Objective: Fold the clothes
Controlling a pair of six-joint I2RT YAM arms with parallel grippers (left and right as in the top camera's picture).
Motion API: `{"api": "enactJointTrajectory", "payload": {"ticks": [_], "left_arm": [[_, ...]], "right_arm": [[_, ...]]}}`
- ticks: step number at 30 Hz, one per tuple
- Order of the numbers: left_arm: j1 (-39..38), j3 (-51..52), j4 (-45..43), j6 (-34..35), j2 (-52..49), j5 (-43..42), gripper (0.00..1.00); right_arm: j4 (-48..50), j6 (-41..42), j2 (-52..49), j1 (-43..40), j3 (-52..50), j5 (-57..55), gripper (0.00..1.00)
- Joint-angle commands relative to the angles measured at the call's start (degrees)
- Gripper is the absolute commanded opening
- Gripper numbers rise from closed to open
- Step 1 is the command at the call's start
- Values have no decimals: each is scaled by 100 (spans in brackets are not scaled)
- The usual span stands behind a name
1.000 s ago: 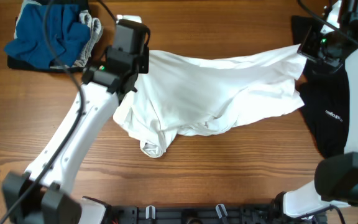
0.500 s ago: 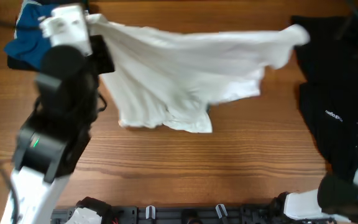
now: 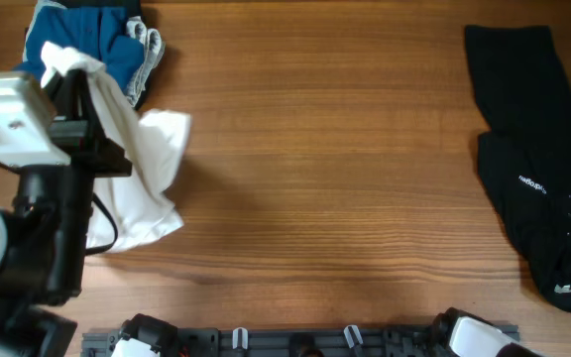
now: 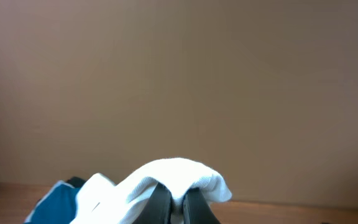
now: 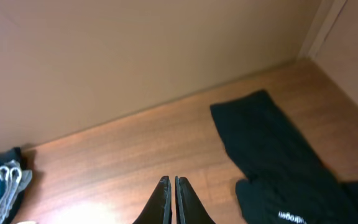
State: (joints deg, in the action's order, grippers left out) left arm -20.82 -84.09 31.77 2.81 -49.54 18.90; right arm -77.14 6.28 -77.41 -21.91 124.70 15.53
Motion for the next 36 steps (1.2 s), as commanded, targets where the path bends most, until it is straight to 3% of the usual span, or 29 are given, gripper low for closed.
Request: {"api": "enactJointTrajectory", "payload": {"ticks": [1,7,12,15,20,25,27,28,33,36], "left_arm": [[33,-57,-103,61,-457,-636,4],[31,-57,-1084,413,-1644,-1897,4],[-140,-57,-2747,1095,-2780,-3248,4],[-540,-92,-3923,1451,-3268,-3416,4],[-1427,-494,-4352,1333,-3438,-3410,4],[-2267,-1008,-3453,514,-3401,-3386,4],[-2481,-1239,-2476,271,-3346,-3132,4],[-2505,-1353,-1569,190,-3270,-2723,4],[-2138,-1353,332,214,-3193,-1287,4],[-1690,-1353,1102,225,-3311,-1021,4]], "right_arm": [[-72,-94,-426,-24,-33,195,4],[-48,-186,-1078,-24,-33,299,4],[68,-190,-1611,-44,-33,302,4],[188,-175,-1792,-232,-33,461,4],[273,-179,-1827,-629,-31,608,4],[247,-192,-1827,-848,-33,686,5],[247,-223,-1829,-850,-33,688,4],[251,-227,-1840,-848,-33,710,4],[216,-339,-1904,-848,-90,1075,4],[22,-533,-1987,-776,-151,1246,5]]}}
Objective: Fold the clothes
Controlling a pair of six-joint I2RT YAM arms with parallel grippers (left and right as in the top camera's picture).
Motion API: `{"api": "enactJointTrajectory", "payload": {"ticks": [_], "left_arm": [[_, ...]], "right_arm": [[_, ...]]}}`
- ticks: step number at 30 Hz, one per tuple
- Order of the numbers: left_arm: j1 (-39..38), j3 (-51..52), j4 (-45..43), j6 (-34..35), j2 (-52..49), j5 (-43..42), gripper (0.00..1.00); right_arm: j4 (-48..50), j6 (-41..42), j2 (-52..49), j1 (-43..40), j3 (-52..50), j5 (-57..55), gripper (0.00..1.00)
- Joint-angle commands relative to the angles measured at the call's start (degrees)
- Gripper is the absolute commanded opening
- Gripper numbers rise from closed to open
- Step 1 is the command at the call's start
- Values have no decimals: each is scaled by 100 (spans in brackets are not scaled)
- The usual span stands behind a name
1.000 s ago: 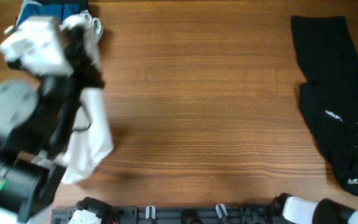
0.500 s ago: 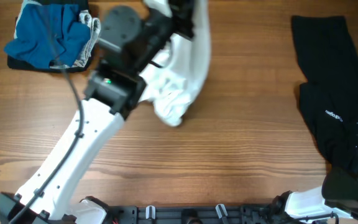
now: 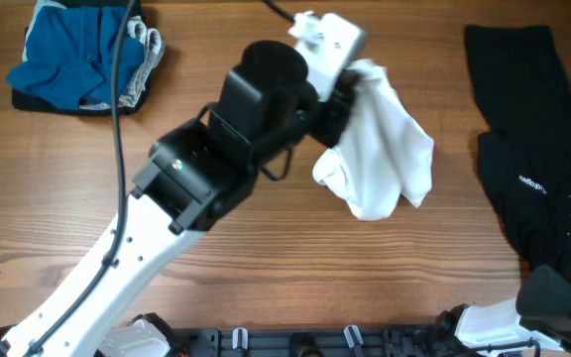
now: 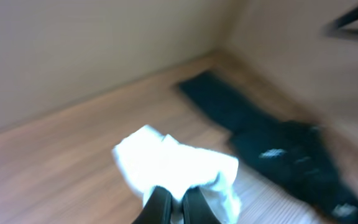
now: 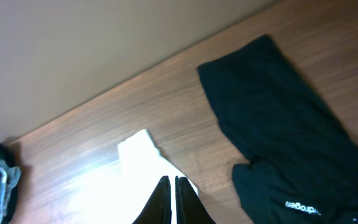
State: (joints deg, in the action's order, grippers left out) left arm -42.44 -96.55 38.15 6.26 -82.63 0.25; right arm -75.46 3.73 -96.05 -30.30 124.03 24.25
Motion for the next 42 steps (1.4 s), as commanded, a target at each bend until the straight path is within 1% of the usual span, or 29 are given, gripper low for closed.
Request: {"api": "enactJointTrajectory", "payload": {"ticks": [1,2,5,8,9,11,13,15,18,21,25,29,33,34,42], "left_arm": [[638,-107,619,-103,-61,866,4],[802,-107,737,-68,-125,863,4],[1279,-107,927,166,-334,863,4],[1749,-107,955,168,-614,861,4],[1886,-107,927,168,-732,861,4],[2061,-107,887,166,-931,861,4],[2218,-107,866,168,-1147,863,4],[2345,-107,822,166,-1322,863,4],[2562,-107,750,170,-1550,885,4],[2830,-107,647,219,-1696,887,4],[3305,-107,527,542,-1759,905,4],[3582,-107,369,623,-1759,881,4],[3585,-107,308,623,-1762,881,4],[3560,-107,310,623,-1766,881,4],[3536,-105,321,623,-1801,859,4]], "right_arm": [[-238,-348,-162,109,-83,374,5],[-337,-404,-201,162,-83,369,6],[-573,-562,-280,363,-83,393,17],[-824,-728,-356,752,-83,369,34],[-901,-791,-387,894,-83,367,44],[-1047,-817,-428,1209,-120,254,52],[-1156,-802,-472,1561,-254,20,55],[-1172,-743,-483,1799,-468,-101,56],[-1040,-535,-483,2142,-1130,-247,56],[-704,-306,-483,2350,-1967,-286,56],[-94,0,-483,2514,-3158,-282,56],[636,297,-483,2686,-4205,-216,55],[1591,647,-483,2970,-5134,-214,54],[1980,798,-483,3126,-5469,-214,52],[3639,1067,-483,3941,-6511,-243,51]]}}
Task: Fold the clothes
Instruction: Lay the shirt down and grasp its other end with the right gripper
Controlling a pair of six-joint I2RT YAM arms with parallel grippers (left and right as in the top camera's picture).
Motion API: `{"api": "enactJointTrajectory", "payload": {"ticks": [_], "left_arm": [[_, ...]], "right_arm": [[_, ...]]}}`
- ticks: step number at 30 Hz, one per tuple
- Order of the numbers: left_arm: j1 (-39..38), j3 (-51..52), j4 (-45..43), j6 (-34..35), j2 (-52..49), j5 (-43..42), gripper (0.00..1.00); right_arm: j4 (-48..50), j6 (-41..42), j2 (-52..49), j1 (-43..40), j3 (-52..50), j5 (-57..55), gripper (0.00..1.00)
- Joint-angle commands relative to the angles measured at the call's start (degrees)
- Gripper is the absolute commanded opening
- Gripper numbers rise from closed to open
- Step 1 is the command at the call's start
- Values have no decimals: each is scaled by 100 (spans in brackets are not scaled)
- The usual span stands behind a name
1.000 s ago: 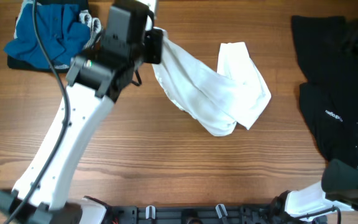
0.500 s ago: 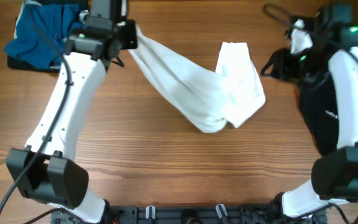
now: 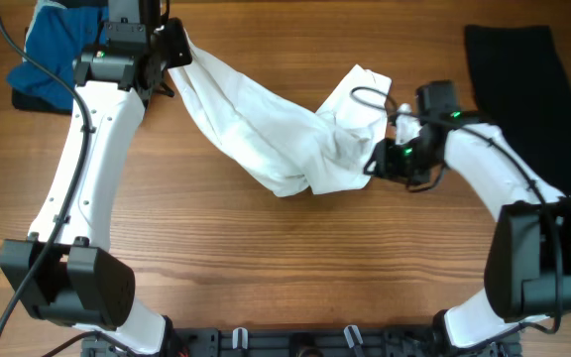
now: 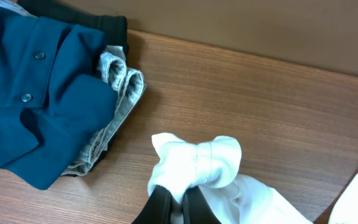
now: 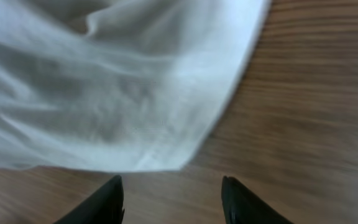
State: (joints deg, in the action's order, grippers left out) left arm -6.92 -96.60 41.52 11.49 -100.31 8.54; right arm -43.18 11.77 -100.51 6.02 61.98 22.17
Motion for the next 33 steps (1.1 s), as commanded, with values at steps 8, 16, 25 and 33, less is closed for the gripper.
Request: {"api": "enactJointTrajectory", "payload": {"ticks": [8,16,25,33], "left_arm": [[-15,-101,7,101,-33,-11,4],[-15,-101,92,101,-33,-9,4],[-15,-101,210,98,-33,-7,4],[-13,-101,334,96,-33,-4,4]], "right_arm": [[1274,520,-44,1143,-791,-715,54],[1770,651,-243,1379,-918,-1152,76],[1843,1172,-516,1353,-907,-1497,4],[-13,962,723,658,-164,-1368,4]]}}
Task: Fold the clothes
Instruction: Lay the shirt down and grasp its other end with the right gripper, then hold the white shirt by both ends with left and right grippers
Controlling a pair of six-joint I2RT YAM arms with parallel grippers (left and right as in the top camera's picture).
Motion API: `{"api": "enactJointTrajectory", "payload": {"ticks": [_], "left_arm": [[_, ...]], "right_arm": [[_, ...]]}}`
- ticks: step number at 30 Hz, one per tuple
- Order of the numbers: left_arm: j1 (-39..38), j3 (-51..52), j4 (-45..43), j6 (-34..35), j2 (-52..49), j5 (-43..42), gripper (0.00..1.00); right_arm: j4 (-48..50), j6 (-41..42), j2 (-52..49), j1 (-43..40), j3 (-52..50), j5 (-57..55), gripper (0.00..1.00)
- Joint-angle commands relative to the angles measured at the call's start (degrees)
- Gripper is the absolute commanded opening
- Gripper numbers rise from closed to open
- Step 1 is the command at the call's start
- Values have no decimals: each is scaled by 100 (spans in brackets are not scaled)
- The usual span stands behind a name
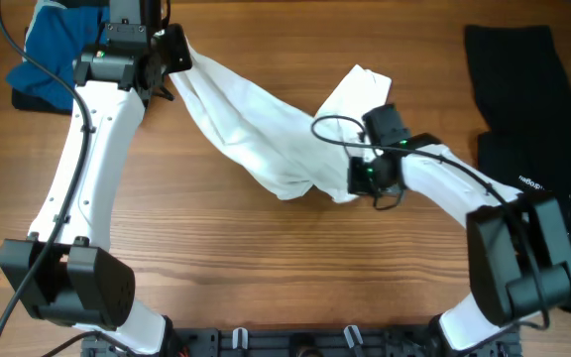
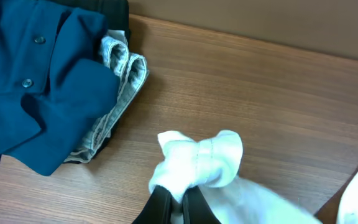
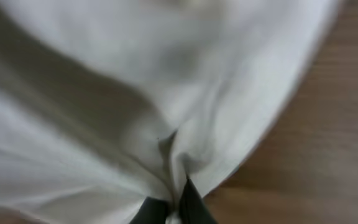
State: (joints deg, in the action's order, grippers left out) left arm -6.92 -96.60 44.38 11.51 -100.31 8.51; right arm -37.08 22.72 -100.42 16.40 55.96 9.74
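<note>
A white garment (image 1: 266, 124) stretches in a crumpled band across the table's middle. At the far left my left gripper (image 1: 176, 61) is shut on one end of it; the left wrist view shows a bunch of the white cloth (image 2: 201, 165) pinched between its fingers (image 2: 178, 202). My right gripper (image 1: 357, 178) is shut on the garment's lower right edge, with cloth (image 3: 166, 93) filling the right wrist view and a fold gathered at the fingertips (image 3: 173, 208).
A pile of blue and grey clothes (image 1: 67, 45) lies at the far left corner, seen close in the left wrist view as a blue buttoned shirt (image 2: 36, 87). A black garment (image 1: 533, 149) lies along the right side.
My right gripper was open beside the white garment's right edge; now it sits a little further left and is shut on the cloth. The left gripper has held its end in place.
My left gripper first held the bunched white garment up by the clothes pile at the left, then over the table's middle right. Then it was back at the far left with the garment stretched out and the right gripper open beside it, which now grips it.
</note>
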Motion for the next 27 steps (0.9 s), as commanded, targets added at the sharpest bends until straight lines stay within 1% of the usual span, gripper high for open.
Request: {"api": "enactJointTrajectory", "payload": {"ticks": [1,5,7,10,16,24,27], "left_arm": [[-9,-103,70,94,-33,2,4],[-4,-101,160,92,-33,13,4],[-4,-103,192,94,-33,13,4],[-4,-101,225,92,-33,11,4],[-4,-74,306,94,-33,11,4],[-4,164,306,98,-74,-7,4],[-4,223,308,98,-98,-7,4]], "right_arm": [[-1001,-278,935,-511,588,-20,4],[-2686,-684,1578,-984,1163,376,4],[-3182,-811,1676,-1067,1207,448,4],[-3554,-990,1530,-1060,1196,446,4],[-3453,-1222,804,-1064,1196,442,4],[-2540,-1215,-315,-1102,1196,448,4],[-2312,-1222,-549,-1220,1196,446,4]]}}
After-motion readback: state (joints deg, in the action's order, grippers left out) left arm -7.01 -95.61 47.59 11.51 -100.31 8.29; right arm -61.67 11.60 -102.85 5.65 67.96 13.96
